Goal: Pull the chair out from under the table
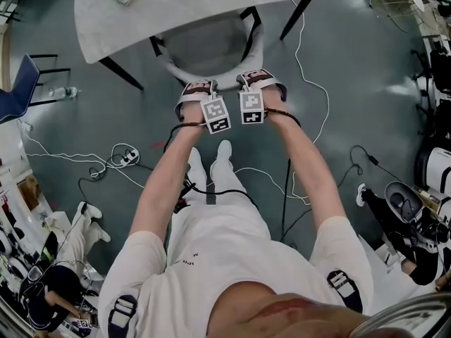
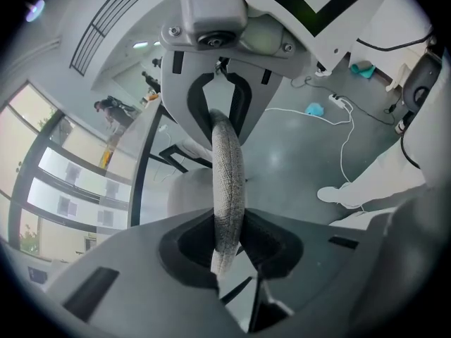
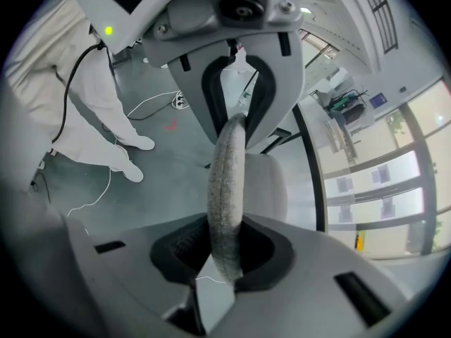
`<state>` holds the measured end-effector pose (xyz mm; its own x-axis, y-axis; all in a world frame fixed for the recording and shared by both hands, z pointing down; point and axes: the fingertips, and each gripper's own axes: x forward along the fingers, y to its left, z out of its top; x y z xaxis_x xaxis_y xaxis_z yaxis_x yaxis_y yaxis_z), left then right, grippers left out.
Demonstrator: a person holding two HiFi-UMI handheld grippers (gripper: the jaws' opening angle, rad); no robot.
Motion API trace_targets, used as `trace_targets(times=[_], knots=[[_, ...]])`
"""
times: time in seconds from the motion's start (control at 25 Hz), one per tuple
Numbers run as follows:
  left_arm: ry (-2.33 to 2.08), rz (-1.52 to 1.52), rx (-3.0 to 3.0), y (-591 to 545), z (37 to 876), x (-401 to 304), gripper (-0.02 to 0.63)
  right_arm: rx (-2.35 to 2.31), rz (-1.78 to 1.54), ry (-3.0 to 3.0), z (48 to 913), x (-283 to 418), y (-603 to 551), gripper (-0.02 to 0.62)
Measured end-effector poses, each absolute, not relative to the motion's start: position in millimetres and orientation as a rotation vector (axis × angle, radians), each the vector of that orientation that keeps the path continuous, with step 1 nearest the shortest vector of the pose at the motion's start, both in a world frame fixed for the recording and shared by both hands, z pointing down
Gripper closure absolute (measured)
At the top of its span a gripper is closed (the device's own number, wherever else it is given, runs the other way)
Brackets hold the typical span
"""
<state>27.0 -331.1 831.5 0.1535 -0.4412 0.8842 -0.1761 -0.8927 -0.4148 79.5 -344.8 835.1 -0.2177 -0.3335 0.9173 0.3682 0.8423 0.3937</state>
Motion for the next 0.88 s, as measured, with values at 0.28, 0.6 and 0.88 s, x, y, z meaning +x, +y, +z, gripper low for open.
trace_targets(times=[0.28, 0.6, 0.88], knots=[[0.588, -1.814, -2.22, -293.6, 831.7, 31.8, 0.522, -0.034, -0.629, -1.673, 834.8, 84.0, -307.6, 0.511], [0.594, -1.813, -2.226, -256.8, 830.9, 29.5, 0.522, -0.02, -0.602, -1.668, 834.1, 82.4, -269.2, 0.511], [0.562, -1.821, -2.189, -220.8, 829.9, 33.4, 0.52, -0.02, -0.582, -1.684, 832.8, 87.0, -229.4, 0.512]])
